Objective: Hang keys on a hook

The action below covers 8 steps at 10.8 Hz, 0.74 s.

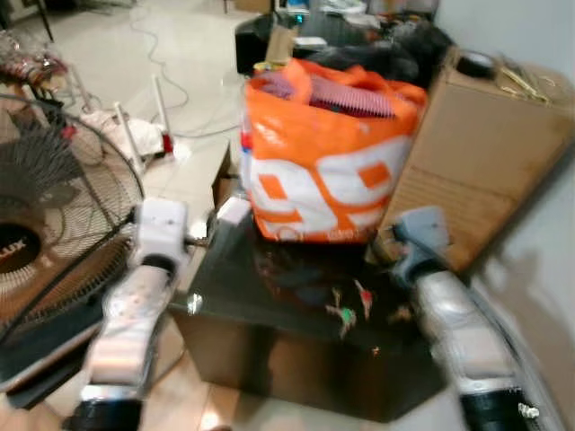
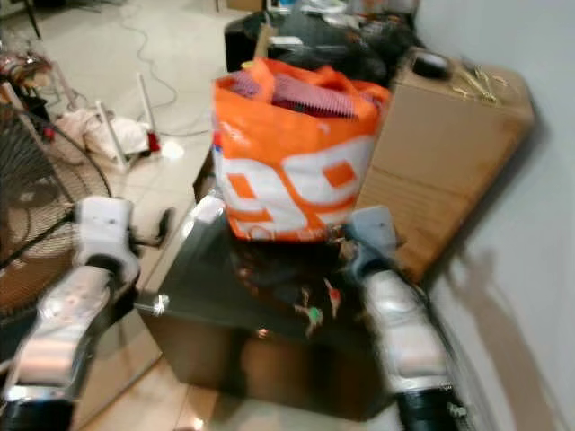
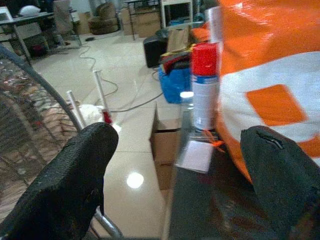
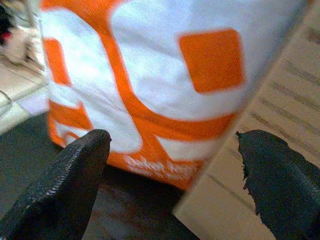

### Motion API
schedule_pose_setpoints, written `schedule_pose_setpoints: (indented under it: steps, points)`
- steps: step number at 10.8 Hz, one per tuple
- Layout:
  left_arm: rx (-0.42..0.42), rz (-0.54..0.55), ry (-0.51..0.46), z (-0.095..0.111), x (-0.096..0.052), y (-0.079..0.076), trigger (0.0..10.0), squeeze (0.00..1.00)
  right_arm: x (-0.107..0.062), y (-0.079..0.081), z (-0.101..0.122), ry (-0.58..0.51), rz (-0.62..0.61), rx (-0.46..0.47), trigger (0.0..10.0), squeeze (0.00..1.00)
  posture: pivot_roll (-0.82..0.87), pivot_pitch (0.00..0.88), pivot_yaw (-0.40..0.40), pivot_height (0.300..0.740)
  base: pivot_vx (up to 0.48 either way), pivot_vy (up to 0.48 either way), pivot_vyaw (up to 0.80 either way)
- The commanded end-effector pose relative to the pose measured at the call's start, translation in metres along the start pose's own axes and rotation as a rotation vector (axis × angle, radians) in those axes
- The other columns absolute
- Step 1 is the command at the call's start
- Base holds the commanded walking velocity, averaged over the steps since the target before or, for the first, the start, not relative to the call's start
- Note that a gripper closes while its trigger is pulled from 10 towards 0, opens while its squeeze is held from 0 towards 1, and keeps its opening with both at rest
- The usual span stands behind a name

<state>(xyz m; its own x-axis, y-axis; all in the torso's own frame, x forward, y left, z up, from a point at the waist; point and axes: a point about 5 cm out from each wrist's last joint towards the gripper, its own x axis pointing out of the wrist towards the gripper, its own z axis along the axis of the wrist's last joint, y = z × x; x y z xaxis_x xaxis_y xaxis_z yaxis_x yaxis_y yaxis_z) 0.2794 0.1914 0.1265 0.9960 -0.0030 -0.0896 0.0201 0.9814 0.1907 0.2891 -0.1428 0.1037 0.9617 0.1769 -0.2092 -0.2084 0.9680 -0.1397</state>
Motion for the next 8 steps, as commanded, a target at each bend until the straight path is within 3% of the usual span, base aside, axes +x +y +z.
schedule_pose_setpoints:
  steps: [1,3,8]
  points:
    - [-0.001,-0.026,-0.011,0.004,0.004,-0.01,10.0,0.0,0.0,-0.017,-0.001,0.017,-0.041,-0.001,10.0,0.0,-0.02,0.0,-0.059,0.74,0.285,0.0,0.0]
    - [-0.014,-0.023,-0.019,0.006,0.009,-0.018,10.0,0.0,0.006,-0.024,0.012,-0.023,-0.06,0.003,10.0,0.0,-0.04,0.0,-0.071,0.74,0.0,0.0,0.0]
    - [-0.011,-0.093,0.007,-0.002,0.01,-0.03,10.0,0.0,-0.002,-0.034,0.015,-0.057,-0.101,0.009,10.0,0.0,-0.09,0.0,-0.032,0.74,0.0,0.0,0.0]
